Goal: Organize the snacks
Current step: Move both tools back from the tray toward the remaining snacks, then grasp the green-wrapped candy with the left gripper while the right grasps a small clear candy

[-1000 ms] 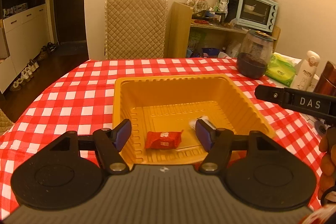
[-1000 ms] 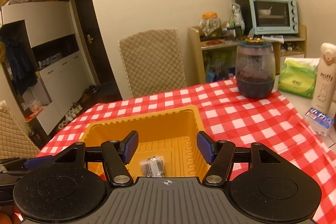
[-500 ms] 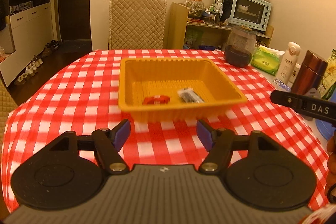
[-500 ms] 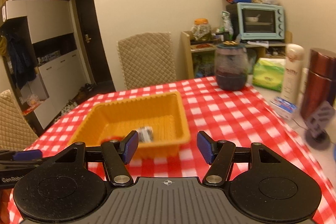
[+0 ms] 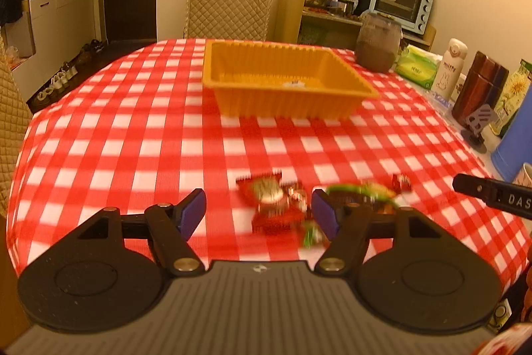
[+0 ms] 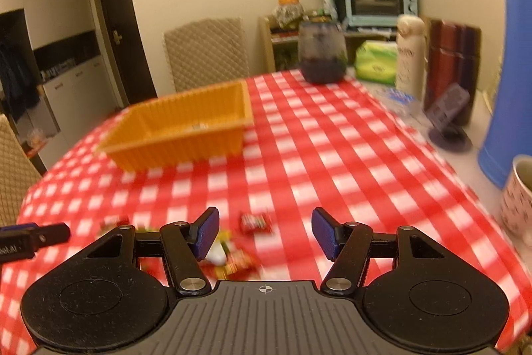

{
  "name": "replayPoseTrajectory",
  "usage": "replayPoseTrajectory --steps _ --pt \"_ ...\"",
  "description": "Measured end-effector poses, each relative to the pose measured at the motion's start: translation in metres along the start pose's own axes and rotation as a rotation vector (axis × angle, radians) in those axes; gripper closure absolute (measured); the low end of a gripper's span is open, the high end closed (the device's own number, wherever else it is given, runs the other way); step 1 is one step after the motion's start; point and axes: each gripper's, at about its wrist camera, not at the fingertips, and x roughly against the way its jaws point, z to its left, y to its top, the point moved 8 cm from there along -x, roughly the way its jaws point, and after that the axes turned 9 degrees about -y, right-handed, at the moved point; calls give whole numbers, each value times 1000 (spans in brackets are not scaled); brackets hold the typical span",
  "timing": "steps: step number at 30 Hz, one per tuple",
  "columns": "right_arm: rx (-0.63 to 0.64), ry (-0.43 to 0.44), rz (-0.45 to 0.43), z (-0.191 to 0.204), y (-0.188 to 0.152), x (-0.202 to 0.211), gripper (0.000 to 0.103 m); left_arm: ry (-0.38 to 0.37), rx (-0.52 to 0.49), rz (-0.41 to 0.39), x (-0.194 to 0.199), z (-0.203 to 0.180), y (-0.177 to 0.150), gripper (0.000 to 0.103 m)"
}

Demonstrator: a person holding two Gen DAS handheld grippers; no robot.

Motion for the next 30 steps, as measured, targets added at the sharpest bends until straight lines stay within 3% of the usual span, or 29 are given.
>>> replayPoseTrajectory --steps 6,12,15,23,28,30 --pt "27 15 75 4 -35 -3 42 -4 -23 36 0 -7 -23 34" --pt "46 17 94 12 -41 -16 43 -14 -34 44 -4 -11 -26 34" --pt "47 0 104 13 -41 -27 55 -17 -27 56 -8 -11 -28 34" --pt "65 -41 133 20 -47 -46 65 -22 -24 74 -17 -8 -33 34" --pt "98 -48 126 22 -49 -43 89 -36 -37 74 -21 -13 -34 34" --pt "90 -50 125 20 -49 -41 92 -49 -46 76 -23 -17 -34 34"
